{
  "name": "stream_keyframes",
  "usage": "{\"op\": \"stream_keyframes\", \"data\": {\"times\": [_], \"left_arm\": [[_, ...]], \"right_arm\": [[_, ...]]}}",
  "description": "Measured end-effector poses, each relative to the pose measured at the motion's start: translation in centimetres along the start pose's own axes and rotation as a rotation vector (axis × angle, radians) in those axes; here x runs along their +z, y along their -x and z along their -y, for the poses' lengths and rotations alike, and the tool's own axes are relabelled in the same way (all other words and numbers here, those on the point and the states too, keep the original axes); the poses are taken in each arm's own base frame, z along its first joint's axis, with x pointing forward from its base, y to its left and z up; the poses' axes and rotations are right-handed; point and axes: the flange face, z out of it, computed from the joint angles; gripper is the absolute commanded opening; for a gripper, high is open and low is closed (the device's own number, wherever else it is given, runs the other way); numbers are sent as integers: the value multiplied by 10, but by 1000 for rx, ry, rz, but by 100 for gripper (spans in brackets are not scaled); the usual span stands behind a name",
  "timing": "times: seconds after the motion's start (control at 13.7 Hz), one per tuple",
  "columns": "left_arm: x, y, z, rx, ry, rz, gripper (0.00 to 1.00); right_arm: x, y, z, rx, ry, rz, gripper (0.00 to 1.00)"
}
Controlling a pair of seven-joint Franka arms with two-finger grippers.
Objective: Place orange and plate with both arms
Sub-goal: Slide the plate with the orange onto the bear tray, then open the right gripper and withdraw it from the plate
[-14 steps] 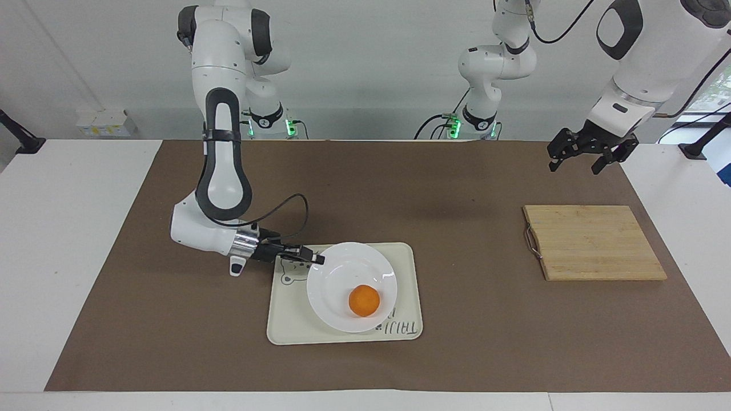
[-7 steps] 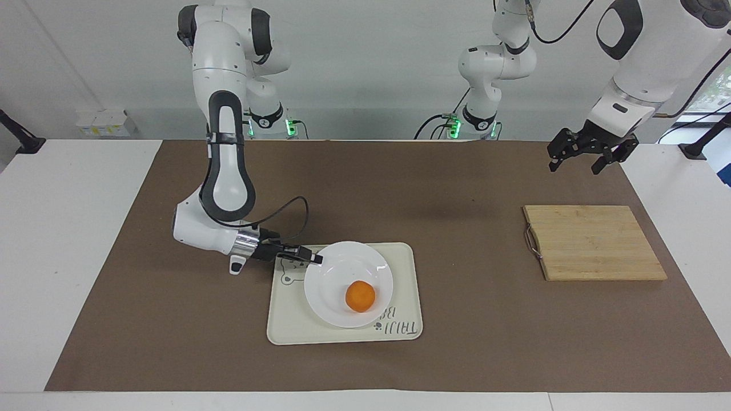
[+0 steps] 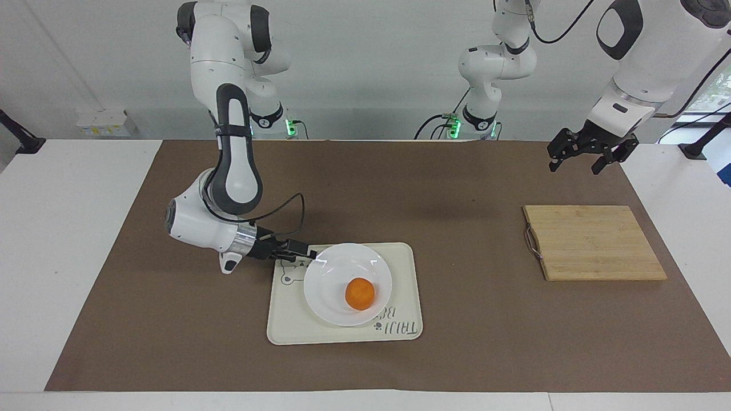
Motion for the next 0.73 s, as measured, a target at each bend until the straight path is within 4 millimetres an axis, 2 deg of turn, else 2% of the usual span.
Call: {"op": "stream_keyframes", "data": {"times": [0.22,0.36,0.73], "left_arm": [[0,0,0,0,0,0,100],[0,0,0,0,0,0,100],[0,0,0,0,0,0,100]], "right_arm": [[-31,2,15,-46,104,-29,100],[-61,8,26,-75,214,-59,100],[-152,47,64,-163,473,-130,100]]}}
